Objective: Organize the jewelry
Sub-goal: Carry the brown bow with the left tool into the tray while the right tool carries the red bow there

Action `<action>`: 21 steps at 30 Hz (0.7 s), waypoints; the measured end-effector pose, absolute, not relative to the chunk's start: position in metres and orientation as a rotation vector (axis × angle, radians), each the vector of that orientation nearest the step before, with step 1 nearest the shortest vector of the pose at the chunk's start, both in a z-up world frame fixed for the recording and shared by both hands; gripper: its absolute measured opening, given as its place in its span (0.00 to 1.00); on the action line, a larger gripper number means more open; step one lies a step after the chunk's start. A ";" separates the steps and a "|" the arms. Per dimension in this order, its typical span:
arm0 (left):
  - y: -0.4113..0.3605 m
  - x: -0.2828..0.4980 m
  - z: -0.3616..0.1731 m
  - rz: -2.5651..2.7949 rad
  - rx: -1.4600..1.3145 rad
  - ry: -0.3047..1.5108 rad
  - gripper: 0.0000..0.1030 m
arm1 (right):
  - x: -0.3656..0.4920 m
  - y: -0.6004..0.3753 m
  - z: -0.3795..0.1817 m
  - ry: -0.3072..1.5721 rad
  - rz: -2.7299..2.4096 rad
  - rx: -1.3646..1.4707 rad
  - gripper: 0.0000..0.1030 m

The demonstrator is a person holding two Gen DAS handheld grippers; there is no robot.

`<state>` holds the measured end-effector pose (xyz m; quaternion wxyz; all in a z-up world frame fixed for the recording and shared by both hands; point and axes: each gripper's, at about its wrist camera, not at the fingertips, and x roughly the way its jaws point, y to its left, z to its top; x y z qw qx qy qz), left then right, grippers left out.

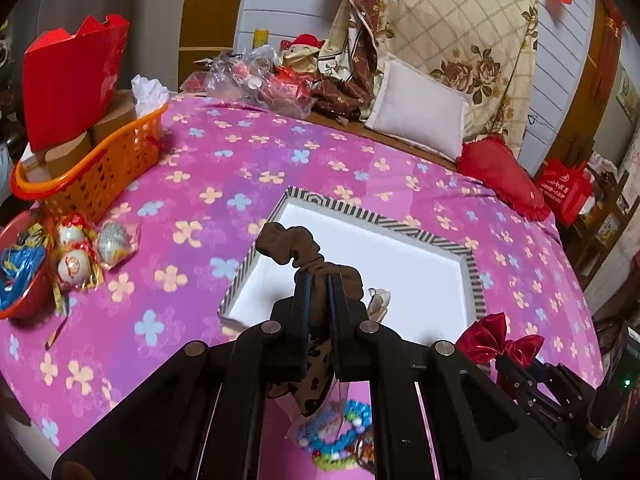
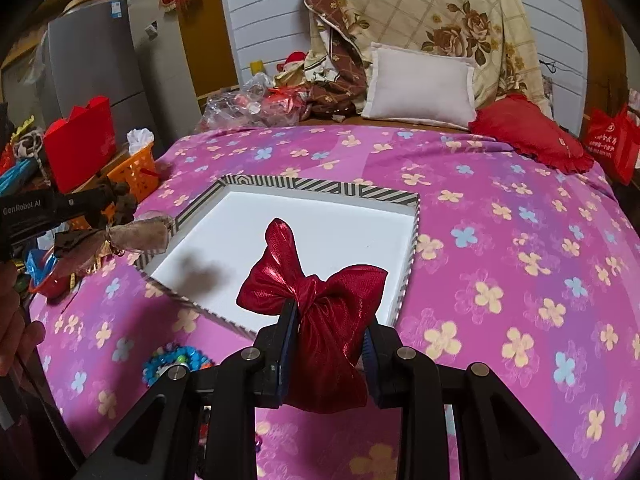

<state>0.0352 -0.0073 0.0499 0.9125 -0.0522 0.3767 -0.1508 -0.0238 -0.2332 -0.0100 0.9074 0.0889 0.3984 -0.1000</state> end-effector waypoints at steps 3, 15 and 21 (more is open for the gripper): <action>-0.013 0.043 0.048 -0.302 -0.094 0.771 0.07 | -0.017 -0.237 -0.012 0.828 -0.209 0.182 0.27; -0.023 0.073 0.027 -0.276 -0.052 0.797 0.07 | 0.014 -0.251 -0.029 0.875 -0.215 0.185 0.27; -0.023 0.086 0.020 -0.276 -0.052 0.803 0.07 | 0.024 -0.256 -0.040 0.891 -0.218 0.196 0.27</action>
